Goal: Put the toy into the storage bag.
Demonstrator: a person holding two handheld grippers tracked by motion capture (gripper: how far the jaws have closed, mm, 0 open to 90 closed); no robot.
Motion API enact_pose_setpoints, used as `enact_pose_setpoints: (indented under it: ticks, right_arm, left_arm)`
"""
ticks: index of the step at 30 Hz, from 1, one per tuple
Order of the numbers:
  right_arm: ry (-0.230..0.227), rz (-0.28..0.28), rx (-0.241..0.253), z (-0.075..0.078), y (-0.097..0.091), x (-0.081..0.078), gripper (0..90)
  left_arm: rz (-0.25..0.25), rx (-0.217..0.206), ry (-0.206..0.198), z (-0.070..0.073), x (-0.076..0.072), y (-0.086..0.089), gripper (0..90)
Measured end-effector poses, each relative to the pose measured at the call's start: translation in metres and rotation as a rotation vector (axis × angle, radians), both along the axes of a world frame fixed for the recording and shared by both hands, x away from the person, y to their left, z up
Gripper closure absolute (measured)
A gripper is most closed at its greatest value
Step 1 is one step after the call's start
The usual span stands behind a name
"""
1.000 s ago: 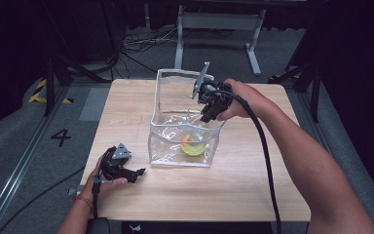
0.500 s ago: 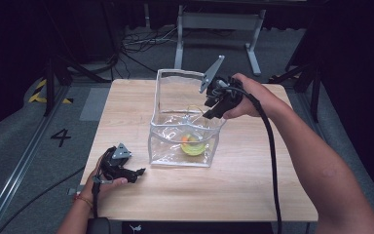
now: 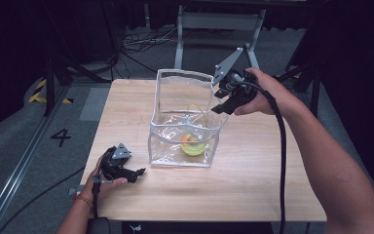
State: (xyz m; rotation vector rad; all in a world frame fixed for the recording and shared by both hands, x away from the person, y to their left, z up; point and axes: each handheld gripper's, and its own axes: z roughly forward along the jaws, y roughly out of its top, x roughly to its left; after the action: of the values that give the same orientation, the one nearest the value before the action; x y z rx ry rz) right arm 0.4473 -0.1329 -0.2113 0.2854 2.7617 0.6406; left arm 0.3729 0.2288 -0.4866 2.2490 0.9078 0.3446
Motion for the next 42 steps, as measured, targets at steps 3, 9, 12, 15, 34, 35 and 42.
enact_pose_setpoints:
  ticks: [3, 9, 12, 15, 34, 35, 42]
  right_arm:
    - [-0.017, -0.023, 0.012, 0.002, -0.010, -0.001, 47.2]
    - [-0.032, -0.056, 0.025, 0.001, -0.025, -0.002, 43.5]
    - [-0.033, -0.071, 0.025, -0.001, -0.034, -0.003, 42.6]
    - [-0.033, -0.090, 0.025, -0.004, -0.044, -0.004, 40.7]
    - [-0.032, -0.159, 0.007, -0.038, -0.084, -0.009, 36.3]
    - [-0.033, -0.173, 0.004, -0.043, -0.087, -0.009, 36.3]
    - [-0.030, -0.191, -0.008, -0.063, -0.095, -0.009, 34.3]
  left_arm:
    - [0.000, 0.000, 0.000, 0.000, 0.000, 0.000, 12.4]
    - [0.000, -0.001, 0.004, 0.000, 0.000, 0.000, 12.4]
    - [0.000, -0.001, 0.004, 0.000, 0.000, 0.000, 12.4]
    - [0.000, -0.001, 0.004, 0.000, 0.000, 0.000, 12.4]
    - [0.000, -0.005, 0.004, 0.000, 0.000, 0.000, 12.3]
    - [-0.001, -0.005, 0.004, 0.000, 0.000, 0.000, 12.2]
    - [0.000, -0.004, 0.004, 0.000, 0.000, -0.001, 12.2]
